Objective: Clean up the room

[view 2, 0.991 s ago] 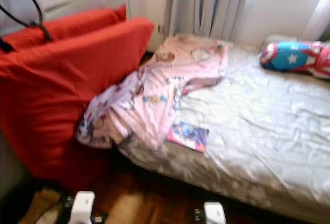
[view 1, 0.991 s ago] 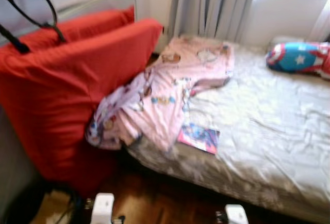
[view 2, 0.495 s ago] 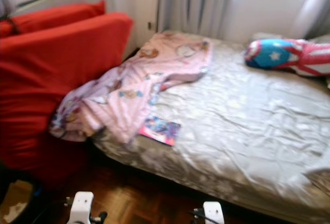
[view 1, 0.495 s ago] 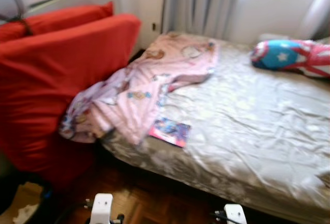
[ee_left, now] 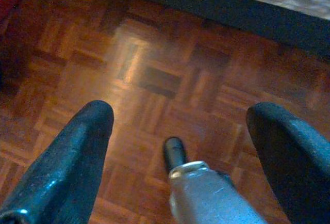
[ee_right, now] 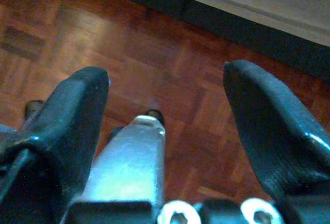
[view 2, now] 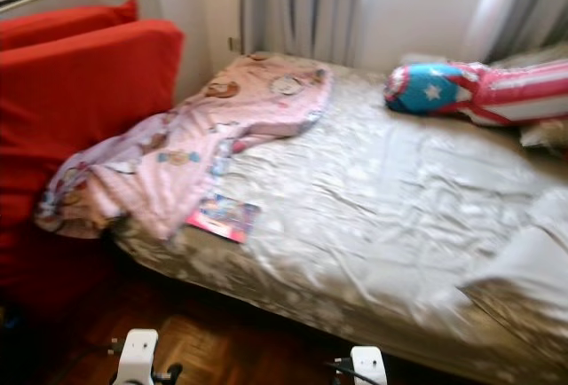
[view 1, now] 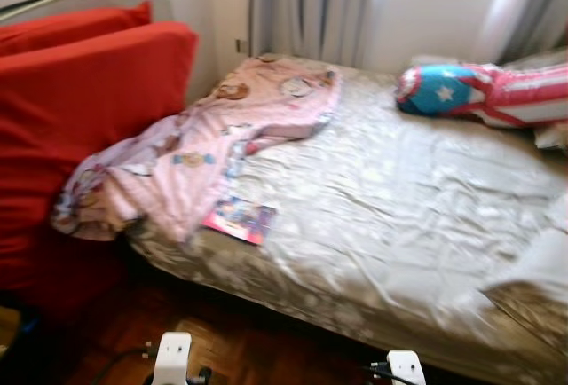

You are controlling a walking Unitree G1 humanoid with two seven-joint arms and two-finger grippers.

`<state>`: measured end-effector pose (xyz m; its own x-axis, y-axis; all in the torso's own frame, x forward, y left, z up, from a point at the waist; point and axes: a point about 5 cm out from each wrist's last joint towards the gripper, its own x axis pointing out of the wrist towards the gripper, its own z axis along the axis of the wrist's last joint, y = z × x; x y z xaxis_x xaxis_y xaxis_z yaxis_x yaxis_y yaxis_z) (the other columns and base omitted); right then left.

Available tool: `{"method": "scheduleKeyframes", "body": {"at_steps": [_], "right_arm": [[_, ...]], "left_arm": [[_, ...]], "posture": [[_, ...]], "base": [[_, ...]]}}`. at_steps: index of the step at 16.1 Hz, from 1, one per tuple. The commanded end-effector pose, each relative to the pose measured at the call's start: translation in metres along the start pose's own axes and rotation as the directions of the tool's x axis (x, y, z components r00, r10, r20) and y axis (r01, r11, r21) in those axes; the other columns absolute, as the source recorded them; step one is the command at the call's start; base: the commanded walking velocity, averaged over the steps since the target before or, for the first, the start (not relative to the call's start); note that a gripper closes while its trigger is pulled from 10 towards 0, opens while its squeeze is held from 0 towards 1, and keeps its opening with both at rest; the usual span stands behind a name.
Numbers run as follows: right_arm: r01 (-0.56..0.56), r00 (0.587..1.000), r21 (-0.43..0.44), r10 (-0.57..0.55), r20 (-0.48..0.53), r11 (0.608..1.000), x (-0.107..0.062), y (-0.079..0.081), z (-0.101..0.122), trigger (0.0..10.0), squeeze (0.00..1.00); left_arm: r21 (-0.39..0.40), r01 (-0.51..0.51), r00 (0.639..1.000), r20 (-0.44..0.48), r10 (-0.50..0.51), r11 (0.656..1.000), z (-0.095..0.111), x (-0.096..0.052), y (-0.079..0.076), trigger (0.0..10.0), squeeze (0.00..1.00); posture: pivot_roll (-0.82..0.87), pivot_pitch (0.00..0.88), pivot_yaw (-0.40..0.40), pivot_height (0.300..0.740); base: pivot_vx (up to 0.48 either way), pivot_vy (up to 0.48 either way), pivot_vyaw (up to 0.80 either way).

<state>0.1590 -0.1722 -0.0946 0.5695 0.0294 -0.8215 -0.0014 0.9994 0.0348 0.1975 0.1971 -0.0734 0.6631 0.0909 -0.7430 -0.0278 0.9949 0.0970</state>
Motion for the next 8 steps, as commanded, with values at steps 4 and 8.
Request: {"method": "scheduleKeyframes", "body": {"at_steps": [4, 8], "right_arm": [[0.019, 1.0, 0.003, -0.019, -0.002, 1.0, -0.0009, -0.0048, -0.0014, 10.0, 0.0], [0.017, 1.0, 0.003, -0.017, 0.004, 1.0, -0.0007, -0.0048, -0.0002, 10.0, 0.0]], "left_arm": [[-0.01, 0.014, 1.0, -0.007, -0.014, 1.0, -0.0027, -0.0004, -0.0061, 10.0, 0.0], [-0.009, 0.012, 1.0, -0.01, -0.012, 1.0, -0.0029, -0.0005, -0.0051, 10.0, 0.0]], "posture": [[-0.02, 0.0, -0.034, 0.74], [-0.02, 0.0, -0.034, 0.74]], "base": [[0.0, -0.387, 0.0], [0.0, -0.388, 0.0]]}}
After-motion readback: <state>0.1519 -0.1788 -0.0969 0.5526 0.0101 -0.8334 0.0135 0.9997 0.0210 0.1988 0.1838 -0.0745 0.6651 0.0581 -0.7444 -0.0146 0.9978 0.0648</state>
